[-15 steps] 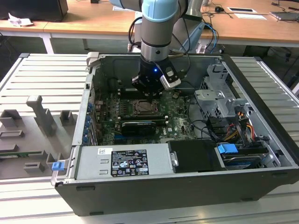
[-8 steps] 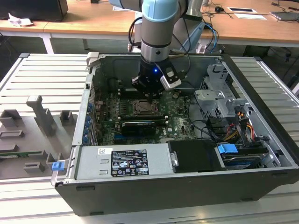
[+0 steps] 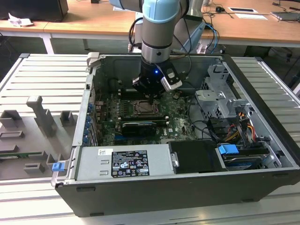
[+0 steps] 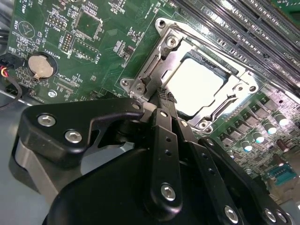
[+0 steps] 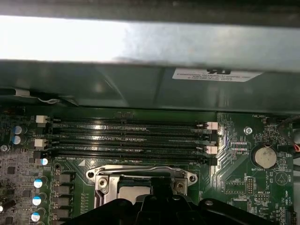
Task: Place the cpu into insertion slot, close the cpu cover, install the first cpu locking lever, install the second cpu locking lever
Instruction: 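Install the second cpu locking lever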
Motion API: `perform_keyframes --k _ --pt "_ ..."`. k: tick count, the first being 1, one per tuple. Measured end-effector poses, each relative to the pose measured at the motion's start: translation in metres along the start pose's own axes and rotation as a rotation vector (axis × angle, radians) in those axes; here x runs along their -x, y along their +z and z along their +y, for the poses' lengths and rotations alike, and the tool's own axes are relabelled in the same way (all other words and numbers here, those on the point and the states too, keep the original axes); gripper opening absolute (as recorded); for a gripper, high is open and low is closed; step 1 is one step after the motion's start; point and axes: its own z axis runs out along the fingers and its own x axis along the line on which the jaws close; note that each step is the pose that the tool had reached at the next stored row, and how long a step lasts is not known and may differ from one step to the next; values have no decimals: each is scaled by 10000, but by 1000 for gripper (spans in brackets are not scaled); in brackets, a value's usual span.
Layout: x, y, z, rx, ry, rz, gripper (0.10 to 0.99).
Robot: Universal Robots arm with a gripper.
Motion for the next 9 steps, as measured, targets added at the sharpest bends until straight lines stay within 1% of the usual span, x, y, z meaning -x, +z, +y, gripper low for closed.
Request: perform_keyframes --k 5,9 --pt "0 -5 -14 1 -1 -1 106" --pt "-2 -8 -56 1 -1 -1 106"
